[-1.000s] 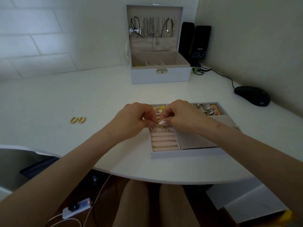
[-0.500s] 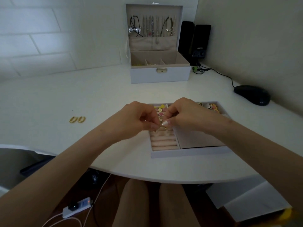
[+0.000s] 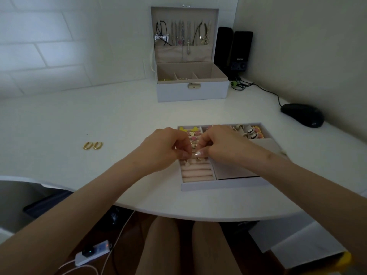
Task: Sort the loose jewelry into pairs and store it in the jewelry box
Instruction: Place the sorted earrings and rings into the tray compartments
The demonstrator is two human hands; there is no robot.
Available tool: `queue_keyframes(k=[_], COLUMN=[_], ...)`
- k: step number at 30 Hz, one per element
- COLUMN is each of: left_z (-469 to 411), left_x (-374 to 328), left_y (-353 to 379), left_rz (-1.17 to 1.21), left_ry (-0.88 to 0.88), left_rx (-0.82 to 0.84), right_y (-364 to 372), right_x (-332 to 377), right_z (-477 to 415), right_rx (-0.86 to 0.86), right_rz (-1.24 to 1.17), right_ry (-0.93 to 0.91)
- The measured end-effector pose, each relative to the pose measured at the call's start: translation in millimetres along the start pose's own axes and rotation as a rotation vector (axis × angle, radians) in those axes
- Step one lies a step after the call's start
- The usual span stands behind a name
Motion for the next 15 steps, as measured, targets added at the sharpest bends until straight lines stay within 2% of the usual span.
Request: queue_keyframes(k=[6, 15], left_z=[0.2, -1.0], left_x=[-2.4, -1.9], left_y=[2.2, 2.3], left_rz=[-0.082, -0.075], left_ry=[-0.022, -0.049], left_rx=[0.013, 0.052], right_y=[-2.1, -3.7], right_x=[-0.5, 4.5], right_z=[2.4, 10.6], right_rx=[-0.019, -0.034], right_rz=[-0.048, -0.058], right_ry=[-0.063, -0.148])
Point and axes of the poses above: each hand's wrist, its own z-axis away from the middle knuckle, its own y-axis out of the palm, x = y × z, the point moved 10 cm from there along -z, towards the middle knuckle, and after that the axes turned 15 degrees about x, right-handed, at the moved point
